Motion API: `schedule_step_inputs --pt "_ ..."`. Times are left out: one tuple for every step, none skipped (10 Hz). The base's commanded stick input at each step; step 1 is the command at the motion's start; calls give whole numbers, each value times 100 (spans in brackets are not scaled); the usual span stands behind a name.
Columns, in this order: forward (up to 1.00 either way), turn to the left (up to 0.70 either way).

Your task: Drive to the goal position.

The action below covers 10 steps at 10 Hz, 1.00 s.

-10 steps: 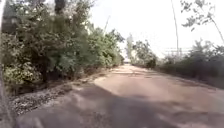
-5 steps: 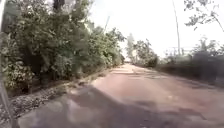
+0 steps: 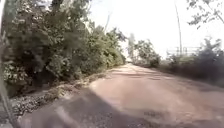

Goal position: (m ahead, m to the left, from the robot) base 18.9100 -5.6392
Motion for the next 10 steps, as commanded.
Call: schedule_step_inputs --pt "70 0" --pt "70 0" --pt "70 0" --pt "70 0" --pt "70 0" --pt "70 0" --pt "70 0" --pt "70 0" --pt "70 0" --pt "70 0"
